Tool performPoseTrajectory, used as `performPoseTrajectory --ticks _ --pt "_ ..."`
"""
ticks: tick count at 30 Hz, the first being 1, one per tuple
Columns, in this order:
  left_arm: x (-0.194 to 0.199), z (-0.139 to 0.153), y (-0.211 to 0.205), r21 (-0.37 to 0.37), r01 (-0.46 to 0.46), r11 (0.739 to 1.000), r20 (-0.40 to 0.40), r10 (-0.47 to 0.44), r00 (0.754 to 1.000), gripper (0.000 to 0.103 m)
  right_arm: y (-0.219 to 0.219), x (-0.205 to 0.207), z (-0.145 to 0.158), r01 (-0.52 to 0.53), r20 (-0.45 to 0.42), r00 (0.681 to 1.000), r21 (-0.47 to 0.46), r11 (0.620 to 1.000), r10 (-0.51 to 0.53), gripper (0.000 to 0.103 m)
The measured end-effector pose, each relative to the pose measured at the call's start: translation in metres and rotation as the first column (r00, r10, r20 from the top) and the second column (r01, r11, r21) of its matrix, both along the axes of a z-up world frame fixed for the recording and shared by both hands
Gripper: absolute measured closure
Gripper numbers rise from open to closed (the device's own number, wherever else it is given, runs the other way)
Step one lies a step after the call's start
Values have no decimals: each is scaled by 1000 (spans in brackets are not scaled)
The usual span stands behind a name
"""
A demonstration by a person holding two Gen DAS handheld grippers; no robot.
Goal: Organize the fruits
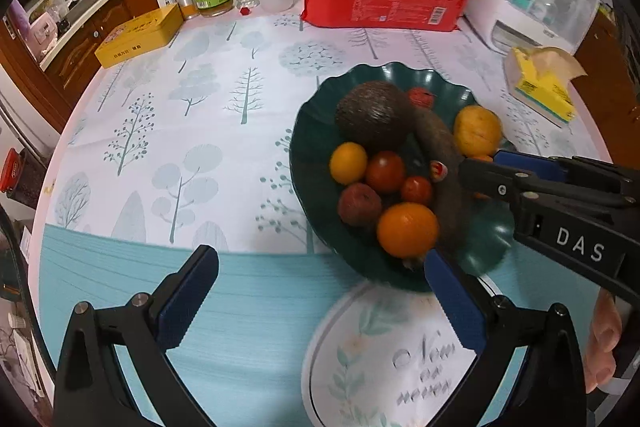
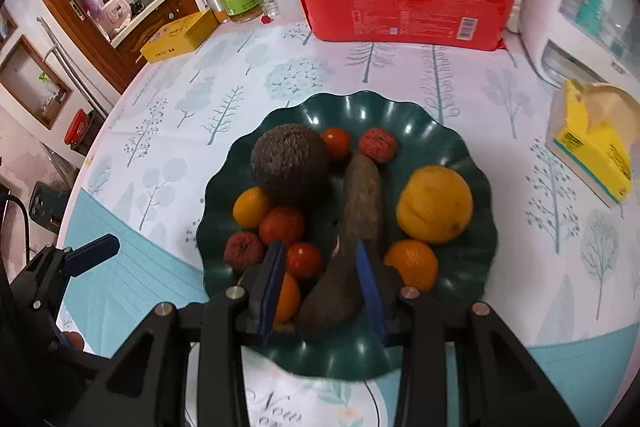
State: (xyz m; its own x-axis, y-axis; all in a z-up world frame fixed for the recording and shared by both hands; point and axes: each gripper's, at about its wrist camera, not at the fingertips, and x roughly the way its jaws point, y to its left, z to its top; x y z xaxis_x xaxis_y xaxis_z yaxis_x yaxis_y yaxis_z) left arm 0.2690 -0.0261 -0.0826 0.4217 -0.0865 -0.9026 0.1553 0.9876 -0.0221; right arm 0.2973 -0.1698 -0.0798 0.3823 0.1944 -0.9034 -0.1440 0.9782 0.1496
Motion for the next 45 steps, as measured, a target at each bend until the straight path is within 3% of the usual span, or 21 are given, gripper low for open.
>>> performPoseTrajectory --ticks 8,12,17,21,31,39,45 --pt "-79 40 -5 -22 27 999 83 -25 996 1 -25 -78 37 53 88 995 21 998 -54 66" --pt "-121 56 -4 -66 54 996 107 -46 993 1 -28 -124 53 59 141 988 1 998 -59 66" --pt "-175 70 3 -81 46 996 168 -32 985 1 -34 -184 66 111 203 973 4 994 -109 47" --pt "-208 74 9 -103 12 995 187 8 982 1 -37 -227 68 154 251 956 1 988 -149 44" --pt "-248 65 10 -86 -45 995 192 61 980 1 -30 -286 63 192 293 940 -37 981 -173 44" --pt "-253 69 3 -53 -42 998 230 53 972 1 -22 -299 75 211 370 914 -85 974 -166 43" --pt "-254 71 -6 -28 -20 999 248 26 969 1 -25 -301 77 218 375 911 -89 972 -170 40"
